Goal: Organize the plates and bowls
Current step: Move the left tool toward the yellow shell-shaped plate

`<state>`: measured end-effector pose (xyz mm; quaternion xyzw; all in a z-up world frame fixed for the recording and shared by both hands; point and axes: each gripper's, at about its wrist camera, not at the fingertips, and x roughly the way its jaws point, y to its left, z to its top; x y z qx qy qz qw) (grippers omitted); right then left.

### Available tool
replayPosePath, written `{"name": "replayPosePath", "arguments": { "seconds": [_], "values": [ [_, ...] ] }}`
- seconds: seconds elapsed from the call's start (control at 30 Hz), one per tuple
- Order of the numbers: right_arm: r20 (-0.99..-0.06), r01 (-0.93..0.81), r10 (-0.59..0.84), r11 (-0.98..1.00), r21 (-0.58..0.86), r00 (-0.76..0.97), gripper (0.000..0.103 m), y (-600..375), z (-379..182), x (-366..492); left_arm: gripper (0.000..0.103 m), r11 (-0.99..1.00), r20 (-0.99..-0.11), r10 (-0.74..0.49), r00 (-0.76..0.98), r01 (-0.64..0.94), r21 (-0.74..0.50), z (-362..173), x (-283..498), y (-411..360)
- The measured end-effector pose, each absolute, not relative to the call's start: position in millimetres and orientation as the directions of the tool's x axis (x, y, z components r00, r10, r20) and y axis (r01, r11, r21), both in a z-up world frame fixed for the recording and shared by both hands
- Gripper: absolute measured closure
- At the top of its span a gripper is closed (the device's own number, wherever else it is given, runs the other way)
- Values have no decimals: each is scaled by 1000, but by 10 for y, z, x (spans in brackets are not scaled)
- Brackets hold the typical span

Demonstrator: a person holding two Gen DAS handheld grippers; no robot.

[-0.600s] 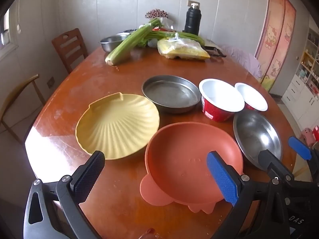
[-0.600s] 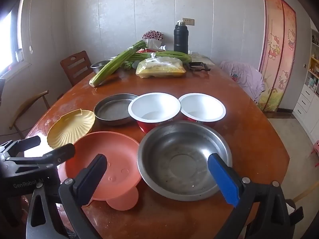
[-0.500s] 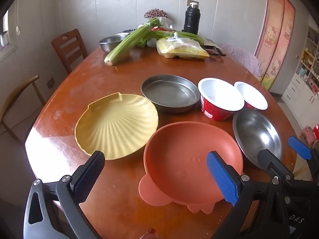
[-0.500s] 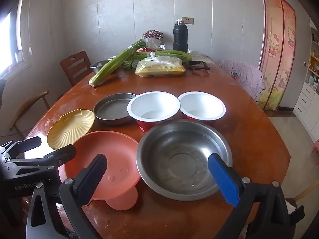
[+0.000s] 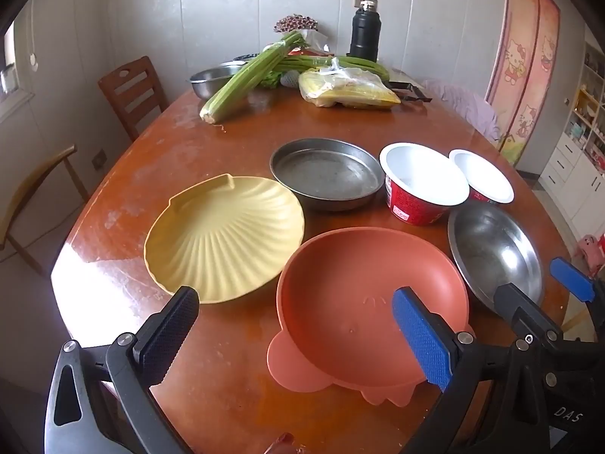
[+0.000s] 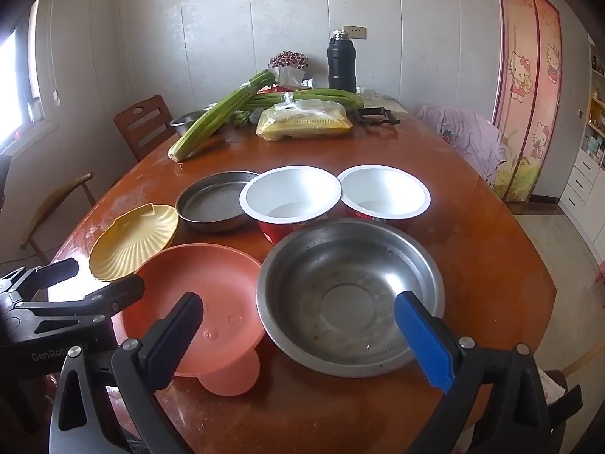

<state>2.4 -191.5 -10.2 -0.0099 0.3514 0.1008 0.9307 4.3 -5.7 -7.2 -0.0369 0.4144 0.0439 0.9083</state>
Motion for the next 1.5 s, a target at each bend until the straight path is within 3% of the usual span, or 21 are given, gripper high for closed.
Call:
{"name": "replayPosePath", "arguments": {
  "seconds": [1.5],
  "values": [
    [-660,-221,203,974,57,723,1,-1799,-8,116,1,993,-758,59,649,-118,-25,-44,76,50]
  ]
}}
